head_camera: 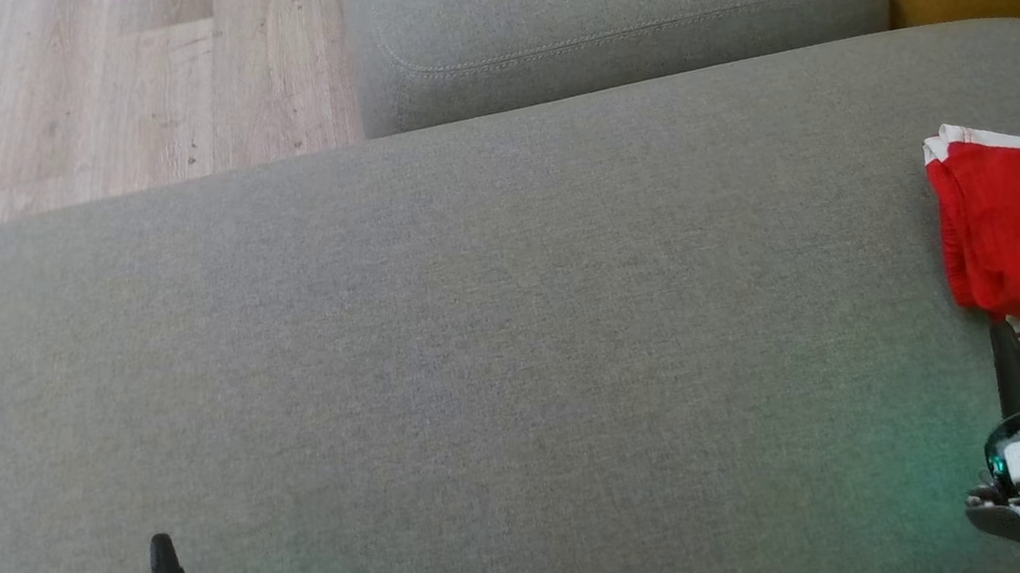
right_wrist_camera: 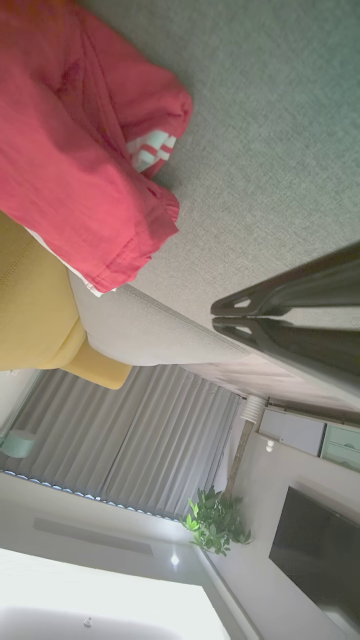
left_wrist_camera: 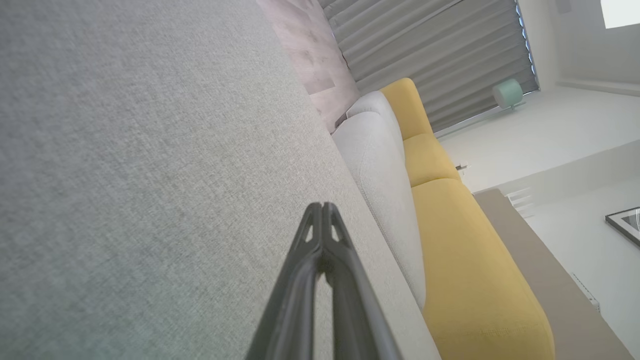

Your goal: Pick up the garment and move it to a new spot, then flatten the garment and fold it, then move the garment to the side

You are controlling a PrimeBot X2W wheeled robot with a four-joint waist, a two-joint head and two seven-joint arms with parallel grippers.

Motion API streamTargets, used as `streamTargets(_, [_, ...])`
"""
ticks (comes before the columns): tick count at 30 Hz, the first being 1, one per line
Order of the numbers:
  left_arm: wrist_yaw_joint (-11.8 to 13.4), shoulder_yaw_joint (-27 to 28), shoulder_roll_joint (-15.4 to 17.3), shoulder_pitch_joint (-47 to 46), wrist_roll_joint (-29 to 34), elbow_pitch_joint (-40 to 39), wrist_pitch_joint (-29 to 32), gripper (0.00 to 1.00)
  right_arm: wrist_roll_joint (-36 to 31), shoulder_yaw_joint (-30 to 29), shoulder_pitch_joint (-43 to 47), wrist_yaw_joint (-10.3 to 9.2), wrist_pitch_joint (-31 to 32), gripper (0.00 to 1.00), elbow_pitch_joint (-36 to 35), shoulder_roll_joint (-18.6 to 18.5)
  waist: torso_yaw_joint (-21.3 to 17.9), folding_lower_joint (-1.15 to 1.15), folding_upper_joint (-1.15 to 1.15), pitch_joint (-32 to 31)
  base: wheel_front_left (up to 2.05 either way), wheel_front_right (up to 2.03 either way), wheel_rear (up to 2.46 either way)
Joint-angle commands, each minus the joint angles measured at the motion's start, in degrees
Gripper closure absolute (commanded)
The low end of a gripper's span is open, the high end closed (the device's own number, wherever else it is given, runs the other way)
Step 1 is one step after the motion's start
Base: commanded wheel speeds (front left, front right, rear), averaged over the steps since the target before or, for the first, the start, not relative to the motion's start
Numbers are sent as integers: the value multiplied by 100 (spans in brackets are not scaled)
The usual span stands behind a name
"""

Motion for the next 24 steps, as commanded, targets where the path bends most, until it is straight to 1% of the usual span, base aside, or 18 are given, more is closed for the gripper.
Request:
streamTargets(1, [-40, 161, 12, -338, -118, -145, 30, 100, 147, 61, -298, 29, 31, 100, -182, -39, 0, 0, 0, 2, 0, 0, 0])
streamTargets(24, [-106, 356, 10, -738, -1664, -93, 436, 100, 1934, 5, -576, 36, 427, 100, -160, -48, -18, 0, 0, 83, 0, 0, 0])
